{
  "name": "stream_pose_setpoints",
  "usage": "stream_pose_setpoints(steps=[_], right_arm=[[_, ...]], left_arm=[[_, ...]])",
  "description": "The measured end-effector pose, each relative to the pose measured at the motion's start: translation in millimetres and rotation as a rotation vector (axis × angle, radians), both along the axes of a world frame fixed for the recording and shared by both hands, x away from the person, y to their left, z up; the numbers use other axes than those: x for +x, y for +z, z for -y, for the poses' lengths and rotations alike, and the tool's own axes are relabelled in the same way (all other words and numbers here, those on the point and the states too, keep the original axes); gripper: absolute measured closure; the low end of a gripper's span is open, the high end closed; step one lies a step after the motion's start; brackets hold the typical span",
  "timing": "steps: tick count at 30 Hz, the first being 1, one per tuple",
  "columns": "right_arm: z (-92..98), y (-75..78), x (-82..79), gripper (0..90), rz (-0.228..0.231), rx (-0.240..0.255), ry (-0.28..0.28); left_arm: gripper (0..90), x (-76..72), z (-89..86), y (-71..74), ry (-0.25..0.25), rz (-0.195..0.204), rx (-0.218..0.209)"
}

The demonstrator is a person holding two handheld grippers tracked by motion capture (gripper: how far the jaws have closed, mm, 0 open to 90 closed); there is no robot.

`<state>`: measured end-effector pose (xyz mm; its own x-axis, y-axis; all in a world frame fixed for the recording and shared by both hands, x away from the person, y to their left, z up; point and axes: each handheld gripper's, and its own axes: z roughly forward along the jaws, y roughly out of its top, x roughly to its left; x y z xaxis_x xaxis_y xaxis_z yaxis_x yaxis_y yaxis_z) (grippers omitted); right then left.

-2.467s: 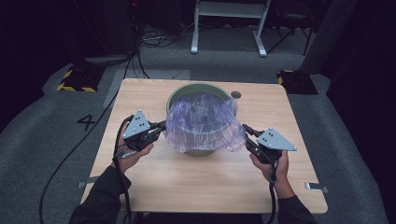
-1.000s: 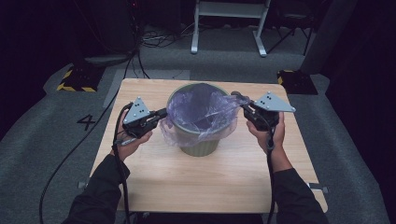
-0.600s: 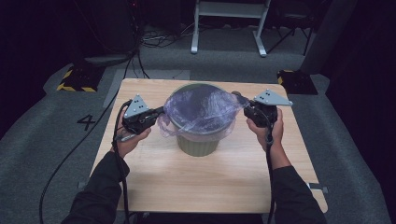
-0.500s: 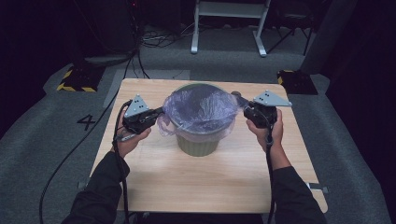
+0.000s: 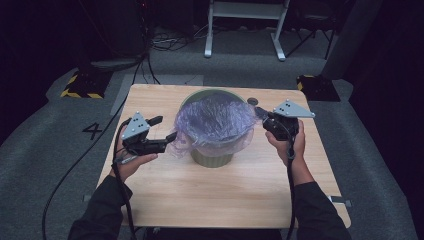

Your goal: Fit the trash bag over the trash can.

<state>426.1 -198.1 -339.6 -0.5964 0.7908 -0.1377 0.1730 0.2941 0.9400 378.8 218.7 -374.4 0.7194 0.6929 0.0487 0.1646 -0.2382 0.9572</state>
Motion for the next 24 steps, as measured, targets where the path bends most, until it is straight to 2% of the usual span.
stream_pose_setpoints(steps=[1,4,5,6,10,11,14,15,16,17,20,24], right_arm=[[0.1,0.5,-0.5,88.3,0.004,-0.002,0.002],[0.1,1.9,-1.6,88.3,0.007,-0.008,0.004],[0.0,2.3,-1.9,88.2,0.008,-0.006,0.003],[-0.1,2.5,-2.1,88.1,0.007,-0.003,0.005],[-1.9,2.1,-3.0,84.1,0.006,-0.004,0.014],[-2.5,1.9,-3.3,79.4,0.006,-0.006,0.013],[-3.4,2.6,-5.5,55.1,-0.007,-0.014,0.022],[-3.4,3.0,-6.9,48.9,-0.007,-0.019,0.028],[-2.5,3.6,-10.7,43.8,0.003,-0.026,0.037],[-1.0,4.4,-15.4,39.6,0.015,-0.034,0.034],[4.5,6.3,-27.4,33.4,0.029,-0.032,0.046],[15.0,9.4,-44.4,28.9,0.049,-0.062,0.035]], left_arm=[[23.1,-4.2,-1.7,0.2,-0.009,-0.001,-0.010],[21.2,-17.7,1.2,-1.0,-0.036,-0.008,-0.001],[20.3,-20.3,3.8,-2.0,-0.048,-0.013,0.010],[19.4,-23.5,9.6,-4.1,-0.057,-0.018,0.040],[21.9,-21.2,25.4,-9.3,-0.073,-0.054,0.072],[27.1,-18.4,27.9,-10.1,-0.069,-0.061,0.080],[39.3,-12.0,31.3,-12.4,-0.079,-0.074,0.079],[43.1,-11.7,32.4,-12.9,-0.090,-0.069,0.090],[47.4,-12.4,33.5,-13.3,-0.093,-0.060,0.096],[47.4,-12.6,34.1,-13.3,-0.093,-0.059,0.097],[46.7,-13.8,36.2,-13.5,-0.095,-0.055,0.103],[46.2,-15.1,39.7,-13.7,-0.107,-0.049,0.115]])
